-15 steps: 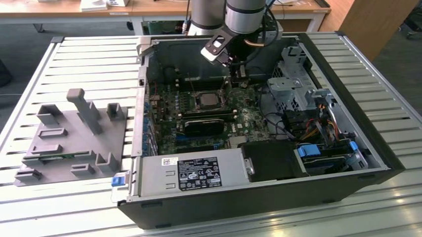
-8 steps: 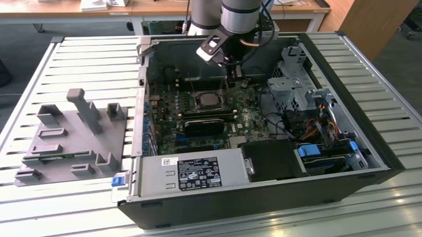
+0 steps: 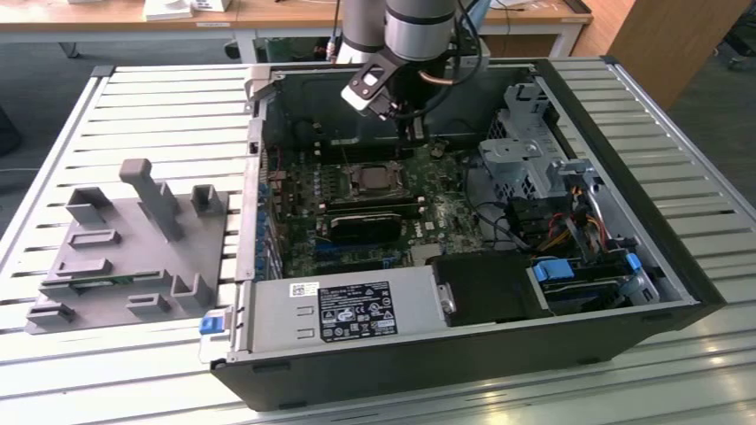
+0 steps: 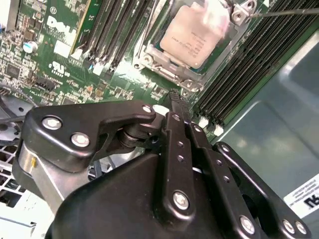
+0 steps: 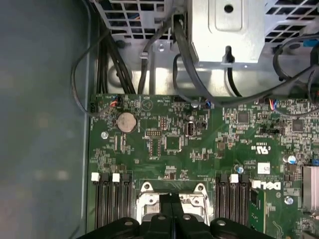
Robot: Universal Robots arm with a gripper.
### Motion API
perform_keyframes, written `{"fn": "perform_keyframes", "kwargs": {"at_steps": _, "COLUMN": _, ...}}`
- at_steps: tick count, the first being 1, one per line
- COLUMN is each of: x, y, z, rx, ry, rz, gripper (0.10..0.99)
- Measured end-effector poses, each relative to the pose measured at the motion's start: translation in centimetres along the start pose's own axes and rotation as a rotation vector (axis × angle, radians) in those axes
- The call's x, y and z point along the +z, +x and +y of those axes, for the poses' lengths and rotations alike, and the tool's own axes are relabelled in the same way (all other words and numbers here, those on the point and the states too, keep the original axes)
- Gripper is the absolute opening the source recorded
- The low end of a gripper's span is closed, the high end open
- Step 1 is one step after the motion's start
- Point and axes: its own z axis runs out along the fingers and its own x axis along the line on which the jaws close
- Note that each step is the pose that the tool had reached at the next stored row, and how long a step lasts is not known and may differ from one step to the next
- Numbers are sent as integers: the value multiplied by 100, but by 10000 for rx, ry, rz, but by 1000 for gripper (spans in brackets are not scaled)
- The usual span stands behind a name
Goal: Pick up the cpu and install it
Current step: 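Close the cpu cover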
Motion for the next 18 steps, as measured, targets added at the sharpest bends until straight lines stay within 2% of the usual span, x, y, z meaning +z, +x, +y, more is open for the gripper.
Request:
{"fn": "perform_keyframes", "kwargs": {"at_steps": 4, "x": 33, "y": 0, "z": -78, "rx": -1, "ry": -1, "rz": 0, "gripper": 106}}
{"fn": "perform_keyframes", "kwargs": {"at_steps": 9, "x": 66, "y": 0, "z": -248, "rx": 1, "ry": 0, "rz": -1, "gripper": 106}}
{"fn": "perform_keyframes", "kwargs": {"at_steps": 11, "x": 71, "y": -1, "z": -292, "rx": 0, "ry": 1, "rz": -1, "gripper": 106}}
{"fn": "perform_keyframes", "kwargs": {"at_steps": 18, "x": 80, "y": 0, "z": -352, "rx": 0, "ry": 1, "rz": -1, "gripper": 106}}
